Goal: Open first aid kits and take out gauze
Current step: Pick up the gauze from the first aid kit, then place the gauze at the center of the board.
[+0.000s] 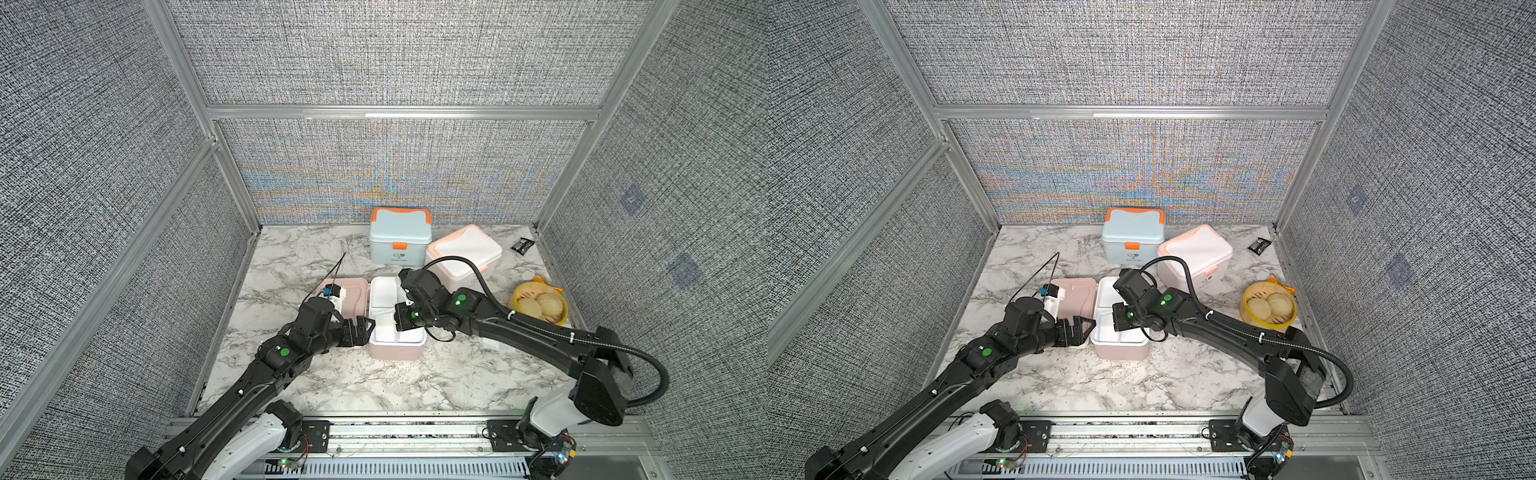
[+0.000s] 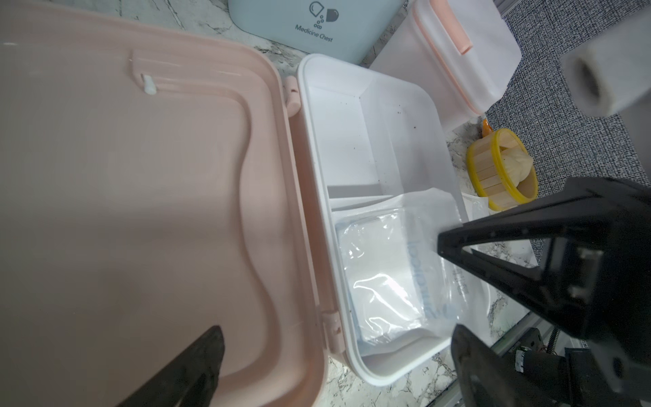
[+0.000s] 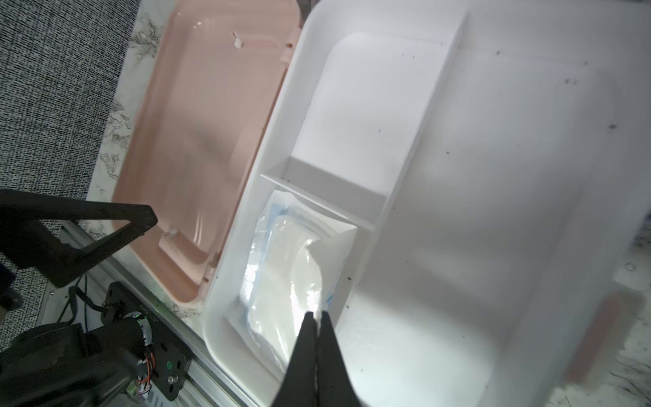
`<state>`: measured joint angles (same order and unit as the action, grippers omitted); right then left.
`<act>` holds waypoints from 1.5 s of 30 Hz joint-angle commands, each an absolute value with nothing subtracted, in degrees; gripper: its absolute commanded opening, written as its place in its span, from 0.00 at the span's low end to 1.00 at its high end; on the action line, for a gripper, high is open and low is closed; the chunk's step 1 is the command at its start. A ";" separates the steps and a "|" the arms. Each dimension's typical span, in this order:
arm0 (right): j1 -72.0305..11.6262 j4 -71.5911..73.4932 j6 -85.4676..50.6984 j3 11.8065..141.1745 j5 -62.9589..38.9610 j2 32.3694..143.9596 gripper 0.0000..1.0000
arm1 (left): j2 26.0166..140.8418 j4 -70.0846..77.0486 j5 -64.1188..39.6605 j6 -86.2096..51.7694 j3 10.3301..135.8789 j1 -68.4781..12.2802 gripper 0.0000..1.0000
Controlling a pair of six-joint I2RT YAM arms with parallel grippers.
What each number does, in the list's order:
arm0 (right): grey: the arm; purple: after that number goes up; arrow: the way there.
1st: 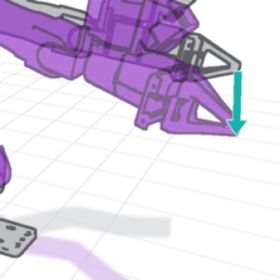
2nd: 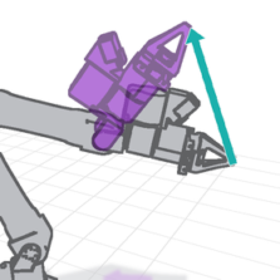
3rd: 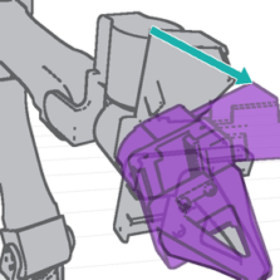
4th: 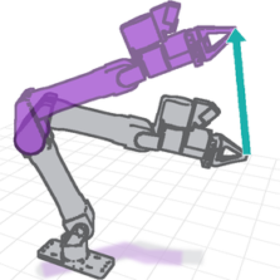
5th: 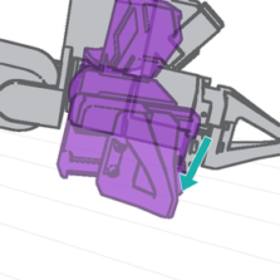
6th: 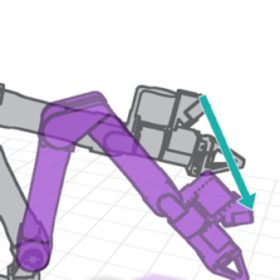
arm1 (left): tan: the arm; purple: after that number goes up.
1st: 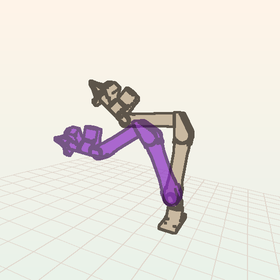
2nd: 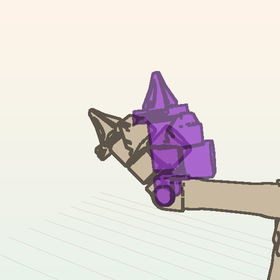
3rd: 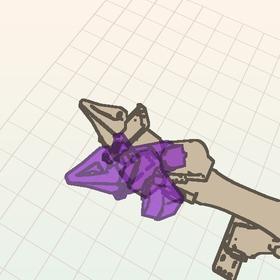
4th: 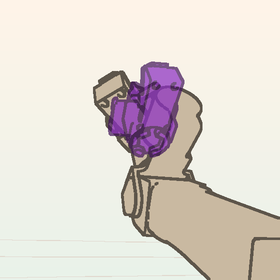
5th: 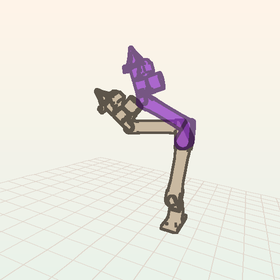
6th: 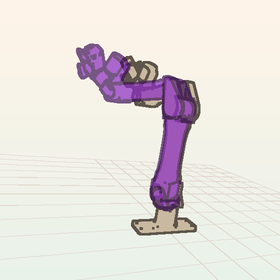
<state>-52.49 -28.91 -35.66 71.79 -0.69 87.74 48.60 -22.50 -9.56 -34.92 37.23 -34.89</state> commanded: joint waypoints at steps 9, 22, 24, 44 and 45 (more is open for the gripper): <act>-52.56 -26.84 -35.82 67.59 1.27 74.89 0.00 | 47.39 -23.88 -8.80 -35.02 39.11 -34.84 1.00; -51.64 -38.70 -36.72 57.48 5.11 53.55 0.00 | 46.14 -24.99 -8.44 -35.16 39.68 -34.88 0.99; -51.40 -41.83 -37.49 54.51 5.14 50.31 0.00 | 46.22 -24.57 -8.50 -35.24 39.46 -34.83 0.99; -50.36 -61.98 -60.41 40.40 18.69 43.92 0.00 | 49.31 -22.05 -9.49 -36.14 38.62 -34.85 0.99; -50.28 -62.80 -61.12 40.57 19.21 45.17 0.00 | 49.31 -22.06 -9.49 -36.12 38.57 -34.88 1.00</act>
<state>-50.39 -58.46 -55.94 40.05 15.00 43.27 49.25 -22.98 -9.17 -36.34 38.54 -34.89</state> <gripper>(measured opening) 0.049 0.994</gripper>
